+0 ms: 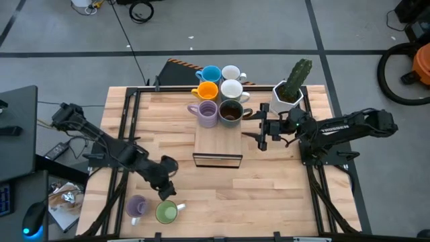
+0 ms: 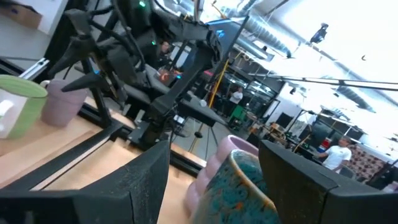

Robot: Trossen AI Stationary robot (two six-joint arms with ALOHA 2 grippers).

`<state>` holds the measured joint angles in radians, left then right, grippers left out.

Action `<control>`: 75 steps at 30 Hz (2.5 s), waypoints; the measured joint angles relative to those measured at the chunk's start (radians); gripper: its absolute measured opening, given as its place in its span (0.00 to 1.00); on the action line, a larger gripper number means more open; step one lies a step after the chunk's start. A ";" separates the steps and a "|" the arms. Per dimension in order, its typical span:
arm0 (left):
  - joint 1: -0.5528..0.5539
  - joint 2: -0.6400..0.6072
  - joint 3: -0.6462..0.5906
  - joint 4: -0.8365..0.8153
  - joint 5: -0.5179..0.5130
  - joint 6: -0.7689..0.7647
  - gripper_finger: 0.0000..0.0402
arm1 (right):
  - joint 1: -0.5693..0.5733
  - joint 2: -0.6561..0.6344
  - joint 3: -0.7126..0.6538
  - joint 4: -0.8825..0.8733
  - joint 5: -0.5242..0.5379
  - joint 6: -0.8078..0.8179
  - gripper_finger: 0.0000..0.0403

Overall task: Place coffee mugs
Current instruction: Put the green mug on the shelf

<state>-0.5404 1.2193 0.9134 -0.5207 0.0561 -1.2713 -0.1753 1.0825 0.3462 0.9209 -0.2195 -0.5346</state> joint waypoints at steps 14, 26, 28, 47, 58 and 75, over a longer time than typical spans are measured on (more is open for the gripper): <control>-0.039 0.229 0.222 -0.312 0.082 0.130 0.43 | 0.000 0.009 0.001 0.003 0.001 0.011 0.63; -0.103 0.248 0.221 -0.349 0.107 0.022 0.55 | -0.001 0.009 0.001 -0.001 0.008 0.018 0.63; -0.113 0.249 0.221 -0.349 0.087 0.025 0.56 | -0.001 0.009 0.001 -0.001 0.008 0.018 0.63; -0.143 0.446 0.221 -0.302 0.052 0.074 0.51 | -0.001 0.009 0.001 0.004 0.008 0.039 0.63; -0.091 0.501 0.220 -0.294 0.098 0.264 0.17 | -0.002 0.009 0.001 0.005 0.008 0.064 0.63; 0.103 0.501 0.220 -0.319 0.096 0.787 0.08 | 0.031 0.008 0.001 -0.061 0.089 0.147 0.63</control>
<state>-0.4374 1.7206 1.1332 -0.8397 0.1518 -0.4845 -0.1441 1.0908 0.3473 0.8603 -0.1303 -0.3878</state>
